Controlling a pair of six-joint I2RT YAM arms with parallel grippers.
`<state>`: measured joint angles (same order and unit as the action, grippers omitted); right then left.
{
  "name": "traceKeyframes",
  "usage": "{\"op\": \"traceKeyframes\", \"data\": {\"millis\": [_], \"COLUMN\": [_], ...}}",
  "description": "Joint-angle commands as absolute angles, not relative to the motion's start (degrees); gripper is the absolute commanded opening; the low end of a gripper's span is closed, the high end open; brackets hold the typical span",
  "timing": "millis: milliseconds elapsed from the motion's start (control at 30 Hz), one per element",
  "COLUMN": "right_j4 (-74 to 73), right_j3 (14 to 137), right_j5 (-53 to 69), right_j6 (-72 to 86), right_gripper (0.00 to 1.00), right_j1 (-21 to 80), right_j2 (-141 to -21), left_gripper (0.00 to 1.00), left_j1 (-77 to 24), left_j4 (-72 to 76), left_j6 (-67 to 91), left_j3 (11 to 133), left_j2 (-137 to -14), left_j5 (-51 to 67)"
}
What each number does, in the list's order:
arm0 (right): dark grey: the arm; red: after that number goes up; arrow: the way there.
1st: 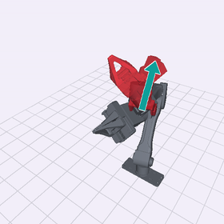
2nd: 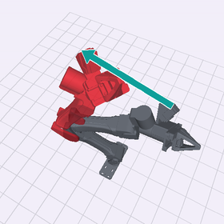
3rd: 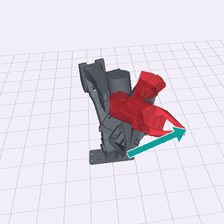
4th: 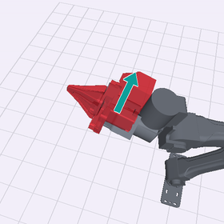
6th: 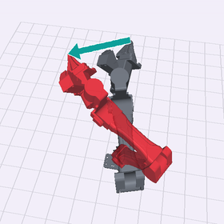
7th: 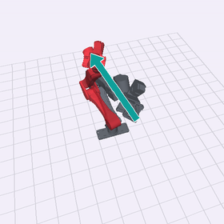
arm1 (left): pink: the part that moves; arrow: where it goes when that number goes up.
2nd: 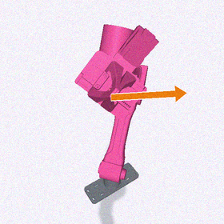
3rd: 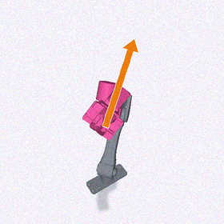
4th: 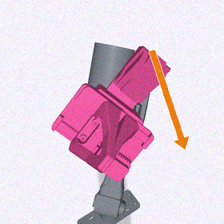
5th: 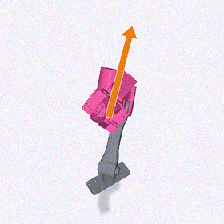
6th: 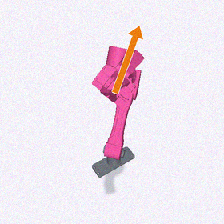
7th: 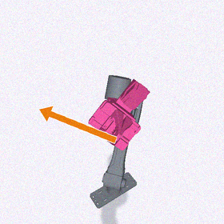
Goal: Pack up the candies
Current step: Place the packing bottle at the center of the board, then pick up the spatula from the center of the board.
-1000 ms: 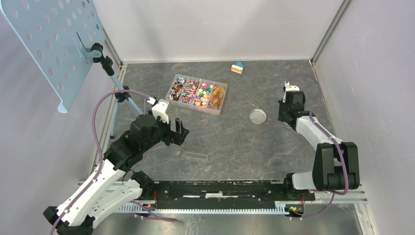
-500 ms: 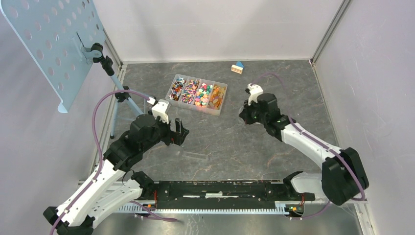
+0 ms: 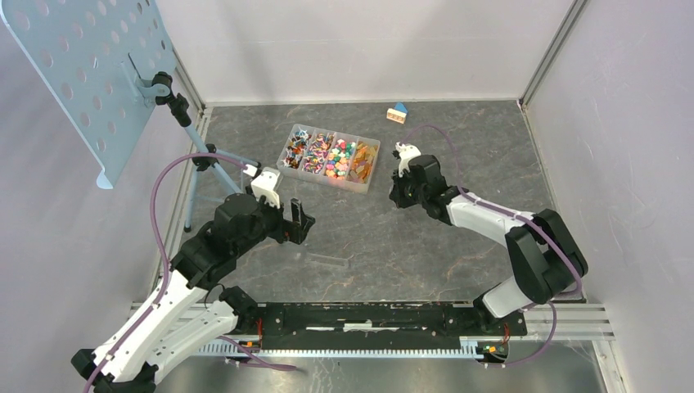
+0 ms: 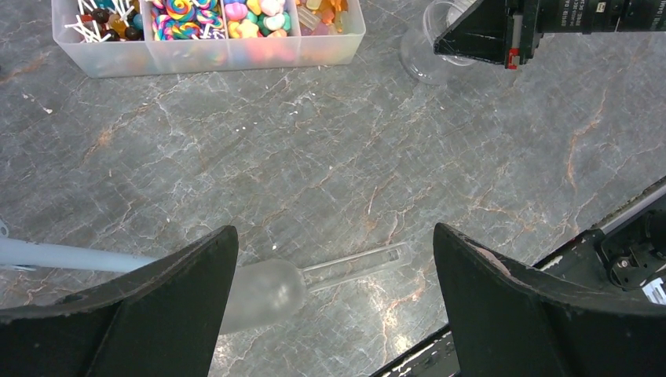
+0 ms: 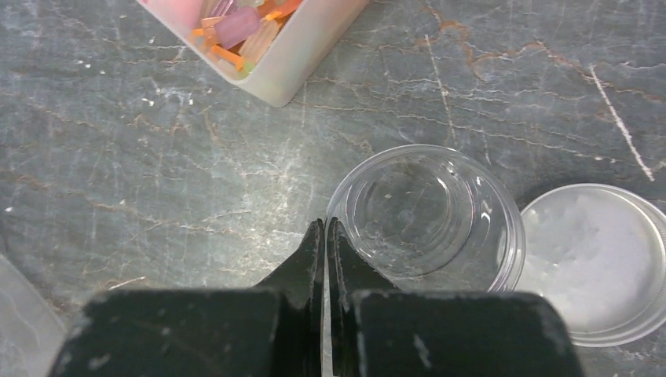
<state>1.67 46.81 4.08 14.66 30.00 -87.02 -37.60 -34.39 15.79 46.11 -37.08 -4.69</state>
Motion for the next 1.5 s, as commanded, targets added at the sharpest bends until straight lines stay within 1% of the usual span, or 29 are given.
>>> {"op": "traceKeyframes", "data": {"millis": [0,67,167,267,333,400,467,533,667,733,800,833,900,933,1033,1100,1200,1400,1467], "right_j4": [0.9,0.1,-2.3,-4.5,-5.0,-3.6,-1.0,0.9,6.7,9.7,11.7,12.6,14.4,15.2,19.5,23.2,25.0,28.0,28.5], "right_j3": [50.0,50.5,51.2,52.3,52.4,52.0,50.7,50.0,47.1,45.2,44.1,44.0,44.2,44.6,45.4,46.5,50.0,55.7,58.3], "right_j5": [-1.0,-2.0,-4.6,-6.3,-4.7,-0.5,5.4,7.7,13.4,13.9,13.8,14.1,15.2,15.4,15.2,15.3,14.3,13.9,14.4], "right_j6": [12.8,12.9,13.5,13.2,12.3,10.3,8.0,4.4,-4.4,-9.2,-12.2,-12.9,-14.1,-14.5,-14.9,-13.7,-13.8,-12.4,-11.6], "right_gripper": [0.0,0.03,0.14,0.29,0.4,0.5,0.58,0.64,0.67,0.72,0.73,0.76,0.86,0.88,0.89,0.88,0.87,0.86,0.87], "right_j1": [30.3,30.3,30.3,30.3,30.3,30.4,30.6,31.8,35.7,39.3,43.5,45.1,48.8,50.3,55.0,57.8,62.4,65.1,65.4], "right_j2": [-88.6,-88.8,-88.3,-86.9,-85.0,-82.3,-79.5,-77.2,-75.8,-75.8,-76.9,-78.0,-80.5,-81.9,-86.0,-89.5,-95.7,-105.0,-107.9], "left_gripper": [1.0,1.0,1.0,1.0,1.0,1.0,1.0,1.0,1.0,1.0,1.0,1.0,1.0,1.0,1.0,1.0,1.0,1.0,1.0], "left_j1": [-37.4,-37.4,-37.4,-37.4,-37.4,-37.4,-37.4,-37.4,-37.4,-37.4,-37.4,-37.4,-37.4,-37.4,-37.4,-37.4,-37.4,-37.4,-37.4], "left_j4": [-33.2,-33.2,-33.2,-33.2,-33.2,-33.3,-33.9,-34.1,-34.1,-34.2,-34.2,-34.1,-34.1,-34.1,-33.9,-33.0,-31.7,-31.6,-31.5], "left_j6": [13.0,12.9,12.9,13.0,13.0,13.3,14.8,15.4,14.1,13.5,12.9,12.7,12.7,13.0,13.7,14.3,15.0,15.6,15.9], "left_j3": [45.9,45.9,45.9,45.9,45.9,46.1,46.9,47.6,49.3,50.4,51.4,51.9,52.8,53.1,53.2,52.6,51.9,52.3,52.2], "left_j2": [-37.0,-37.1,-37.0,-37.0,-36.9,-36.8,-36.5,-35.8,-33.6,-32.1,-30.7,-29.9,-28.8,-28.2,-26.8,-25.6,-24.6,-24.5,-24.2], "left_j5": [-5.9,-5.9,-5.9,-5.9,-5.9,-6.3,-8.9,-10.1,-9.1,-7.9,-5.2,-3.6,-1.8,-1.5,-1.8,-2.3,-2.6,-3.8,-5.2]}}
